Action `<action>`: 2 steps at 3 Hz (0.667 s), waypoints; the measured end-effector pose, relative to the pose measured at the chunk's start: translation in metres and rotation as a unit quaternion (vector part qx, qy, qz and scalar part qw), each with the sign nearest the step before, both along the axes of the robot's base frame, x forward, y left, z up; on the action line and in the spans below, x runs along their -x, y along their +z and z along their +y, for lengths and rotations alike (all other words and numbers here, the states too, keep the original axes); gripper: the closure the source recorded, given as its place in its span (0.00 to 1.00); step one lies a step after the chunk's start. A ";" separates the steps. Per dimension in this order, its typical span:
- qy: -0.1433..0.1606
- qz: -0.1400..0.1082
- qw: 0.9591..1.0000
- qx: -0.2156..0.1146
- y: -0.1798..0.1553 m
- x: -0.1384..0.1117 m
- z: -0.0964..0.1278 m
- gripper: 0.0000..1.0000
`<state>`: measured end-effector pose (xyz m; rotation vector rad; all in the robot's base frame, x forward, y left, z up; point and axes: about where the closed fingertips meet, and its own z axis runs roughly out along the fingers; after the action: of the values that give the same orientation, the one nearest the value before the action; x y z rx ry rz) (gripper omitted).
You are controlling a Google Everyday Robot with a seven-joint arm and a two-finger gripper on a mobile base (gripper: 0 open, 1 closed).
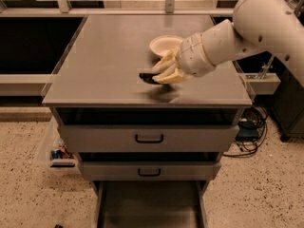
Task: Pick rxbar chocolate from bottom drawer and place on counter
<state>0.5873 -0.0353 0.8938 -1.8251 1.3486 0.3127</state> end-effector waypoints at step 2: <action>0.001 0.002 1.000 -0.001 -0.002 -0.001 0.000 0.59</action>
Offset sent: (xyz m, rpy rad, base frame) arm 0.0006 0.0004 -0.0022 0.0013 0.0038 0.0010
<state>0.5879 -0.0349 0.8916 -1.8251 1.3499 0.3177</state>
